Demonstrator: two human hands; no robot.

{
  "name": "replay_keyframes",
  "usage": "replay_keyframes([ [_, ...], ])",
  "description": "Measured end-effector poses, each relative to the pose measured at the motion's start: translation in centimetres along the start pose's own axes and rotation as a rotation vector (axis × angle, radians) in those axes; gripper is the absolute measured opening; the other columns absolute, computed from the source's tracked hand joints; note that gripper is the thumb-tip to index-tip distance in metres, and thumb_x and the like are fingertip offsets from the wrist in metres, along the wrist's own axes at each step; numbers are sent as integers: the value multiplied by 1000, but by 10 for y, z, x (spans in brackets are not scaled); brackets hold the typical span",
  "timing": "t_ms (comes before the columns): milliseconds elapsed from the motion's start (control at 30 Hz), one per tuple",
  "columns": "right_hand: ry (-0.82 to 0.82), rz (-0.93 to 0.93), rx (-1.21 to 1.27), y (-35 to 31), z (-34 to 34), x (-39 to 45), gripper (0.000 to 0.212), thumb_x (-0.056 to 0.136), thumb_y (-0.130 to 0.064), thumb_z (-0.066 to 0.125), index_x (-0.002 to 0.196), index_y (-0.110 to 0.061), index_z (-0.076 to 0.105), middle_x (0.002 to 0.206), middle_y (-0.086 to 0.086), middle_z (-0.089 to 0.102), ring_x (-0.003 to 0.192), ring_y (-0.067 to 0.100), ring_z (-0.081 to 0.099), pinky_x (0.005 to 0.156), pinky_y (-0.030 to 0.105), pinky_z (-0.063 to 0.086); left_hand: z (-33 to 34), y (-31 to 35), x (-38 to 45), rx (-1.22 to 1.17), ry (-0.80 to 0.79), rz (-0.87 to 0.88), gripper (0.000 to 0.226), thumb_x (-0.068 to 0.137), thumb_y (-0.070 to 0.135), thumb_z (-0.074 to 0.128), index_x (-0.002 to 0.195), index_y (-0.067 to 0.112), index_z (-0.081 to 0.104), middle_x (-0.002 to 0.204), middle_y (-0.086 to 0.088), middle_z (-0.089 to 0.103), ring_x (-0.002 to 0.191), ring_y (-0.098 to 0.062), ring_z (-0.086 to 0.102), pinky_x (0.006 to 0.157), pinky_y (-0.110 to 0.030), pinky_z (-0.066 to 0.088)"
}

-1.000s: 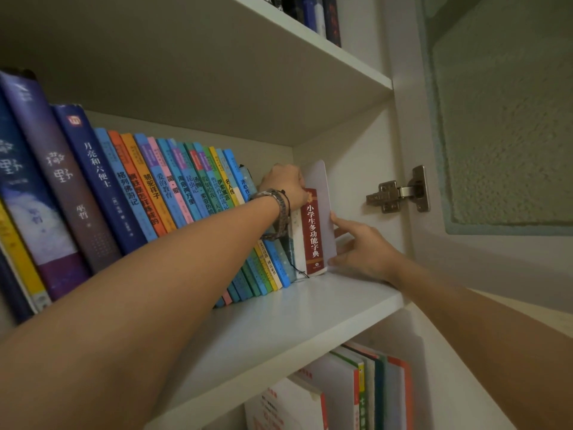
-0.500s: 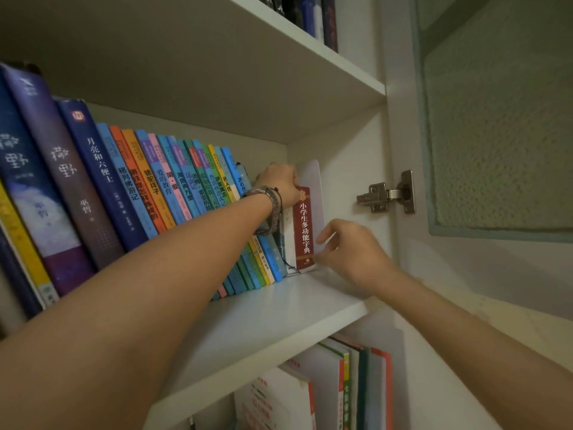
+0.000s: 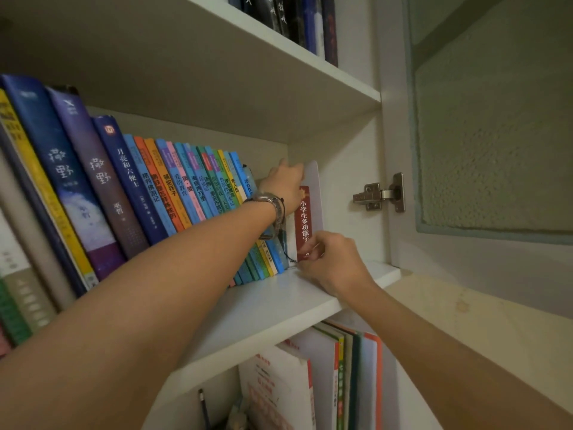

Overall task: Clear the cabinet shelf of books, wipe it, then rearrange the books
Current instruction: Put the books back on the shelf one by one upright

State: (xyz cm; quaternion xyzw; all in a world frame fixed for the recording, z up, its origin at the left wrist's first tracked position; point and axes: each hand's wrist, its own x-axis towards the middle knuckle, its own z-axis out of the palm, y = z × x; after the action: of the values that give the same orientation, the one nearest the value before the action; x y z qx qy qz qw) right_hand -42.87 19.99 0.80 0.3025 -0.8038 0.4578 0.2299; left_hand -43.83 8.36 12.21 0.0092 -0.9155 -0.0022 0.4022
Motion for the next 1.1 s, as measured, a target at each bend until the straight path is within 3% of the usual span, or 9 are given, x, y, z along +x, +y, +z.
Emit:
replay_keyframes([
  [200,6,43,64,-6,-4,-4,10,81,-9,74,85,-16,68,85,2,67,78,13,61,81,25,50,-42,11,-35,68,39,47,24,90,19,59,113,13,57,120,-9,50,104,-26,54,80,-37,50],
  [300,11,83,101,-9,-6,-6,8,81,-11,73,83,-16,68,86,2,68,82,14,62,84,27,51,-63,10,-67,23,48,29,15,89,13,55,101,18,62,110,-2,54,98,-20,54,72,-31,42],
  [467,63,104,89,-18,-8,-13,9,84,-18,72,81,-20,63,79,-5,61,75,9,57,74,26,48,-81,3,-124,-76,-10,-68,9,90,17,55,91,23,62,108,4,61,98,-16,59,76,-29,48],
  [633,144,34,-169,-28,-17,-37,15,90,-29,65,101,-19,61,86,-6,59,79,11,56,63,24,40,-94,-8,-169,-129,-49,-150,11,91,20,53,91,27,62,113,6,63,103,-14,59,80,-30,50],
  [733,259,-4,-118,-35,-31,-65,18,90,-21,64,107,-17,61,90,-3,60,78,11,55,65,24,38,-101,1,-188,-176,-34,-141,10,91,24,54,94,27,63,112,8,64,104,-13,59,81,-30,49],
  [900,201,-16,-181,-31,-73,-143,11,84,-19,69,93,-23,64,85,-3,64,64,6,53,58,18,39,-113,42,-230,-335,-17,5,13,91,31,56,100,27,65,109,11,63,96,-8,57,74,-25,45],
  [967,189,-11,-228,-31,-94,-182,12,82,-19,71,88,-26,64,83,-5,64,64,10,56,65,26,45,-112,59,-253,-424,-25,60,13,90,32,57,100,28,64,107,12,63,97,-8,57,79,-29,49],
  [1033,153,-1,-274,-30,-113,-224,12,81,-18,73,88,-25,65,83,-6,65,67,12,57,67,27,46,-105,74,-279,-505,-24,98,9,89,32,60,96,29,64,101,15,63,91,-3,57,75,-19,47],
  [1100,113,33,-294,-29,-129,-265,10,83,-20,72,91,-24,67,85,-9,64,70,7,58,63,15,42,-92,89,-307,-555,-33,131,9,88,32,62,95,27,64,96,17,62,84,0,56,68,-9,41],
])
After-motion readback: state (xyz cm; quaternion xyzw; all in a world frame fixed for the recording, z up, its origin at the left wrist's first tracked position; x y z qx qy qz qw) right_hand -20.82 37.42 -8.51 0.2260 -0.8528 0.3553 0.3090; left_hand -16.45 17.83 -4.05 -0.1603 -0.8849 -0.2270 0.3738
